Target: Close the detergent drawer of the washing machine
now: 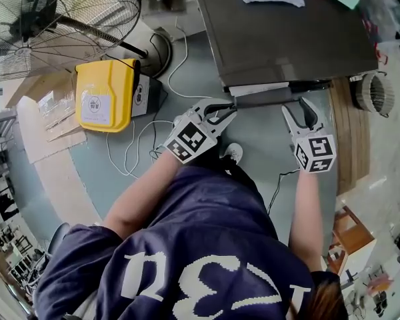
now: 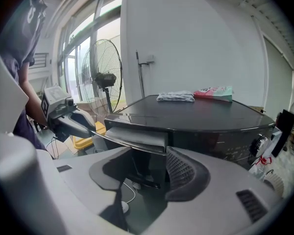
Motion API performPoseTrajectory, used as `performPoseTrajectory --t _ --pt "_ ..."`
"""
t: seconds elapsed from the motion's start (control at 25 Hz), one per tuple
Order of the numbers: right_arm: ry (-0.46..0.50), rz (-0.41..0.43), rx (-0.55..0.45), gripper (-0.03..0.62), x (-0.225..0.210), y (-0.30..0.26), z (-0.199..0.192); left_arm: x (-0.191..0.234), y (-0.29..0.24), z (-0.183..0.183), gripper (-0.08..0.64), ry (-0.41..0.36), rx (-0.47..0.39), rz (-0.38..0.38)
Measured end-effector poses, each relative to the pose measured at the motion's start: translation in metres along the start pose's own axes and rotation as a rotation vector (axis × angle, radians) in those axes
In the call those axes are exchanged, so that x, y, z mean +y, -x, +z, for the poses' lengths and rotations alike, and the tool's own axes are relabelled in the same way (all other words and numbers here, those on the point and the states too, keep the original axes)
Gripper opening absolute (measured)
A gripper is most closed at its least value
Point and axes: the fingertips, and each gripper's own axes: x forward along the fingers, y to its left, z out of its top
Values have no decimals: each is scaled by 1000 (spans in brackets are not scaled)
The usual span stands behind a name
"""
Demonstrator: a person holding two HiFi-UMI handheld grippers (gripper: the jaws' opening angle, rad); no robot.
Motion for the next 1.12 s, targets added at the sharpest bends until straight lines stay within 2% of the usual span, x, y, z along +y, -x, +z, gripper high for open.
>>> performPoseTrajectory --t 0.44,0.72,0.84,1.12 --pt "-7 -26 -7 233 -2 -7 4 8 -2 2 69 -20 0 24" --pt "-68 -89 -39 233 -10 -17 16 28 -4 9 74 -6 -3 106" --pt "-70 -89 -39 232 -12 -19 18 31 -4 10 74 -26 4 108" --pt "-76 -113 -44 232 -11 -25 20 38 -3 9 75 -6 -9 125"
